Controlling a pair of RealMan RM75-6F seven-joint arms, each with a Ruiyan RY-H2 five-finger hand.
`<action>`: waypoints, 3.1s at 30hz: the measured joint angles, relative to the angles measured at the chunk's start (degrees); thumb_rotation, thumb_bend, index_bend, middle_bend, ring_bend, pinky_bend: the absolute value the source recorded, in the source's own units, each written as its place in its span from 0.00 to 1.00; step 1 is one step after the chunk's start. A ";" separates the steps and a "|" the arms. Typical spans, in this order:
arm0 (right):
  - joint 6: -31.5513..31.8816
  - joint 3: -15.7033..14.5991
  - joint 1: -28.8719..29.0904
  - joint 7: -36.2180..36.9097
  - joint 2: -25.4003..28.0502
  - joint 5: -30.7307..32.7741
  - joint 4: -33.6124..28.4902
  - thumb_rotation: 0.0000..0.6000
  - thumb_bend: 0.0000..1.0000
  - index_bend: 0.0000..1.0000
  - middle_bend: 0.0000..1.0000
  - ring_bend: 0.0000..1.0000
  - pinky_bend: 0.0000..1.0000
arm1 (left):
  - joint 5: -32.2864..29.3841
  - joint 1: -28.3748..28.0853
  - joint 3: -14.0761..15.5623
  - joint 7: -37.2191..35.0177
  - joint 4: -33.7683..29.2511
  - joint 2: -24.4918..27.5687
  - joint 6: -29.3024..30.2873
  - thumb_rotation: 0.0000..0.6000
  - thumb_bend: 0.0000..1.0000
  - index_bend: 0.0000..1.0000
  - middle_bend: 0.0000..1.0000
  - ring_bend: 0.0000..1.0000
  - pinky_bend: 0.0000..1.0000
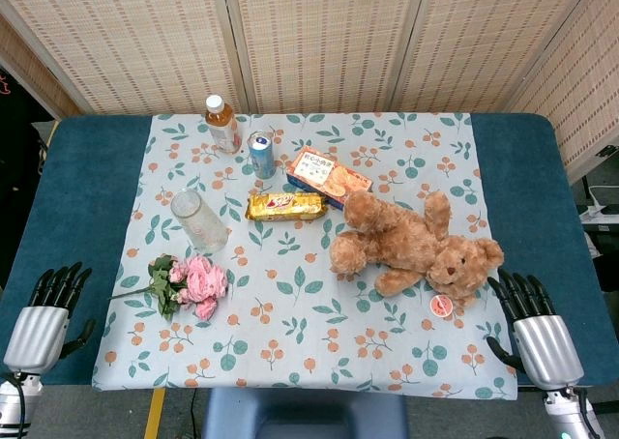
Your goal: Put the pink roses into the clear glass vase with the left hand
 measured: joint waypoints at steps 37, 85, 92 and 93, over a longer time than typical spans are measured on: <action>0.84 -0.76 -0.47 2.41 1.60 -1.61 -1.52 1.00 0.18 0.00 0.00 0.00 0.00 | -17.43 -20.74 -5.08 16.31 -6.86 -9.36 -30.50 1.00 0.36 0.00 0.01 0.02 0.19; -0.74 0.30 0.12 1.91 0.85 0.46 -0.81 1.00 0.30 0.00 0.00 0.00 0.00 | -12.97 -19.89 -29.30 -61.24 -9.27 -6.83 -1.70 1.00 0.64 0.57 0.69 0.47 0.29; -0.66 1.25 0.08 1.06 0.53 2.21 -0.97 1.00 0.30 0.00 0.00 0.00 0.00 | -16.16 -29.33 -35.43 -58.79 5.94 -14.41 -0.31 1.00 0.64 0.58 0.69 0.47 0.29; -0.63 1.40 0.08 0.96 0.49 2.45 -0.96 1.00 0.30 0.00 0.00 0.00 0.00 | -16.28 -31.16 -36.04 -58.65 9.70 -15.99 -0.09 1.00 0.64 0.58 0.69 0.47 0.29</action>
